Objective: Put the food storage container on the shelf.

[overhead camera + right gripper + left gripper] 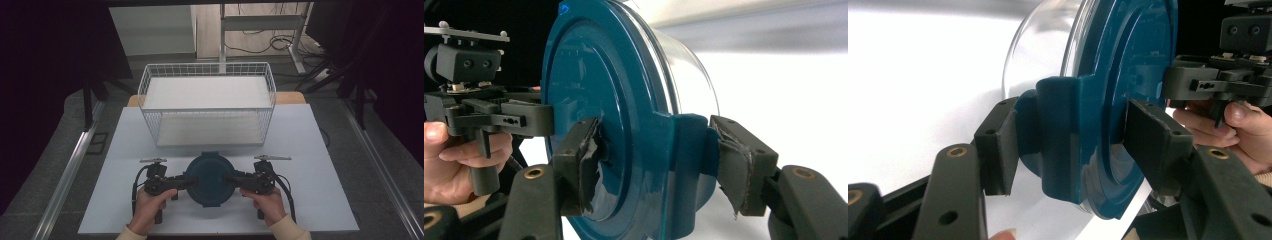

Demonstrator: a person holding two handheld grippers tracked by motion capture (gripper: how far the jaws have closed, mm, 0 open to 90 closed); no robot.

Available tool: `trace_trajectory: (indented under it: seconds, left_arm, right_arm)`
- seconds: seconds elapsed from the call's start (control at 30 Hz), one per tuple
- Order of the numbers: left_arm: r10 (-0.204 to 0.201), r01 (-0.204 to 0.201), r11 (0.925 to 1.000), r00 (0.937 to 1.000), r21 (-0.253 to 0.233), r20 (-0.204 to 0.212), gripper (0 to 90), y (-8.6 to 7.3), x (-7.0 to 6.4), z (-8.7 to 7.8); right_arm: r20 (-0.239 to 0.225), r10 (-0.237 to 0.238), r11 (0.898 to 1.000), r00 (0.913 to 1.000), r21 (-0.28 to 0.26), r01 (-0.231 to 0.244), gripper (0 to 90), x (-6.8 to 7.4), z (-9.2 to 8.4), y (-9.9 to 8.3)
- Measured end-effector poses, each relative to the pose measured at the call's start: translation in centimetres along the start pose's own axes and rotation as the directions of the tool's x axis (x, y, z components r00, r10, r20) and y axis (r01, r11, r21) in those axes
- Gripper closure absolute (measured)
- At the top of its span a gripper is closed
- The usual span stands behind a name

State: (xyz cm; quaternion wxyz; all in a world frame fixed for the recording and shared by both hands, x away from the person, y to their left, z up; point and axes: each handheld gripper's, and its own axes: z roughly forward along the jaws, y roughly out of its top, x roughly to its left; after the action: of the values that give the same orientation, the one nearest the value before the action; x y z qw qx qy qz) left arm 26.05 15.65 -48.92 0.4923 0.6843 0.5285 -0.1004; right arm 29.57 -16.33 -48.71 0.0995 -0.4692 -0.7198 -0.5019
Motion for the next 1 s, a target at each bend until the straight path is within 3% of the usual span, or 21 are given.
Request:
trace_trajectory:
  seconds: [0.37,0.67,1.0]
  left_arm:
    - [0.053,-0.053,0.9978,0.9986,-0.04,-0.003,41.8,0.8,-1.6,-1.4]
    - [0.072,-0.072,0.9965,0.9974,-0.043,-0.003,42.0,1.5,-2.1,-1.6]
    - [0.099,-0.099,0.9942,0.9951,-0.043,0.002,42.1,3.4,-2.5,-1.8]
  right_arm:
    - [-0.003,-0.1,0.994,0.995,-0.047,0.1,39.2,1.7,-1.1,1.2]
    - [-0.002,-0.118,0.992,0.9931,-0.054,0.117,39.2,2.1,-1.6,1.9]
    - [0.003,-0.128,0.99,0.9918,-0.067,0.128,39.3,2.3,-1.9,3.5]
